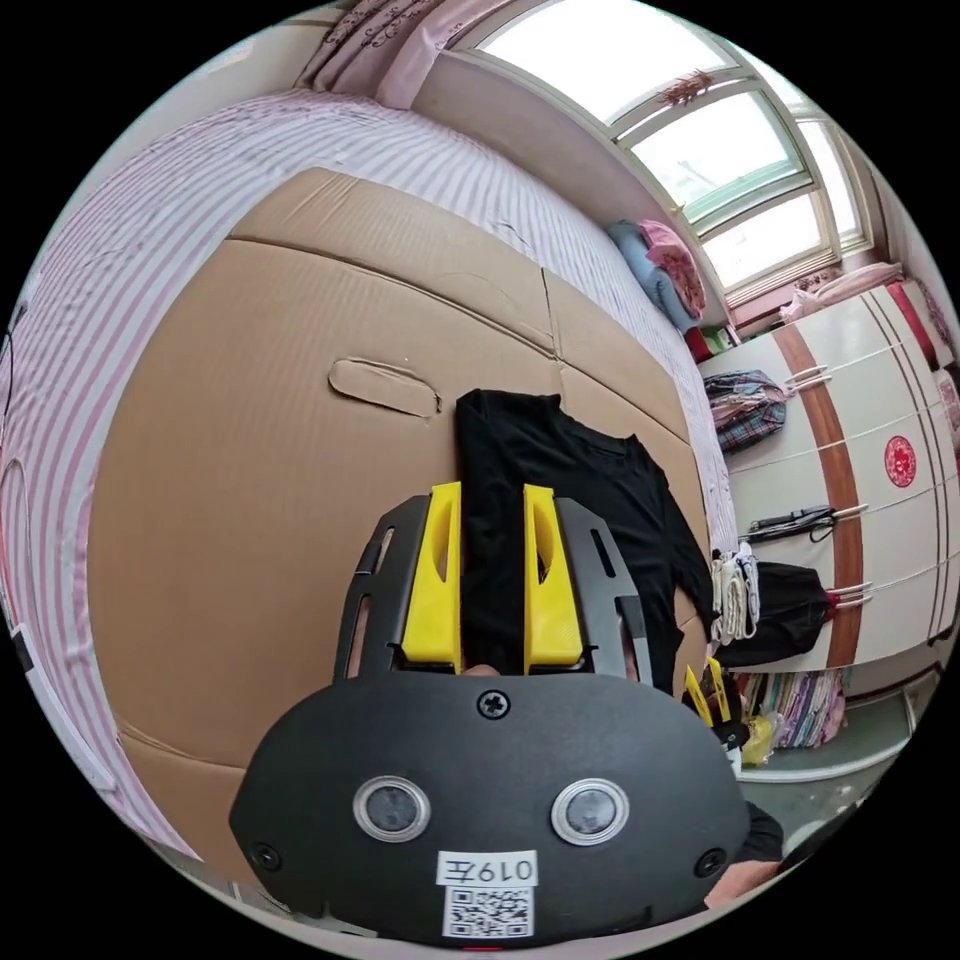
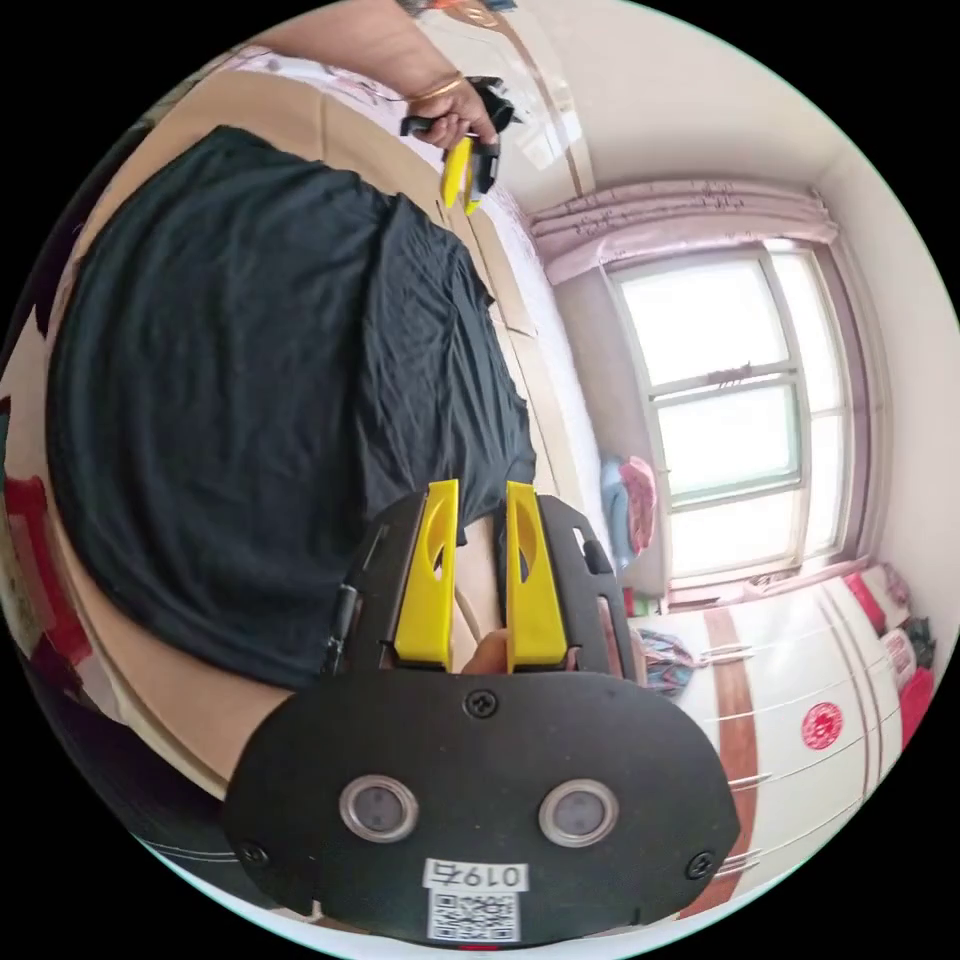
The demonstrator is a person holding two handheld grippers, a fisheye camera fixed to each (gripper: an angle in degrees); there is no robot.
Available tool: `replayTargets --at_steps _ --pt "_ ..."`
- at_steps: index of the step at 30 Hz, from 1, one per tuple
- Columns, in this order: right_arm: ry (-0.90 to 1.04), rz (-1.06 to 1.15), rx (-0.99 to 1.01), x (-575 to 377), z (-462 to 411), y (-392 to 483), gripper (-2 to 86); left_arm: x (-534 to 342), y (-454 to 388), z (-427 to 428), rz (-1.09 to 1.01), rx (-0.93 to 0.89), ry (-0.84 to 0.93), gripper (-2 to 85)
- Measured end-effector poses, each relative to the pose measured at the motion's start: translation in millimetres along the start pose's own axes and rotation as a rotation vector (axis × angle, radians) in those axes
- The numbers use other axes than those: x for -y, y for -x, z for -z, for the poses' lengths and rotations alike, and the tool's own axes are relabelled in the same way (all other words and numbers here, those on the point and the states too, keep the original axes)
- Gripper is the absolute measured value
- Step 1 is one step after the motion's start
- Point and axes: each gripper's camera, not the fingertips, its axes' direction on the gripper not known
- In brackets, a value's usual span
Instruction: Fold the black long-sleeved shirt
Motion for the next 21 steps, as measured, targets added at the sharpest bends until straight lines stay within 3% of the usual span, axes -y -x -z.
replayTargets --at_steps 15,21 --pt "0.005 -0.172 0.254 -63 -33 -65 6.3 57 48 -75 0.029 -0.023 0.091 3.3" --pt "-0.040 -0.327 0.350 -81 -29 -106 1.8 61 66 -88 0.014 -0.056 0.068 1.4"
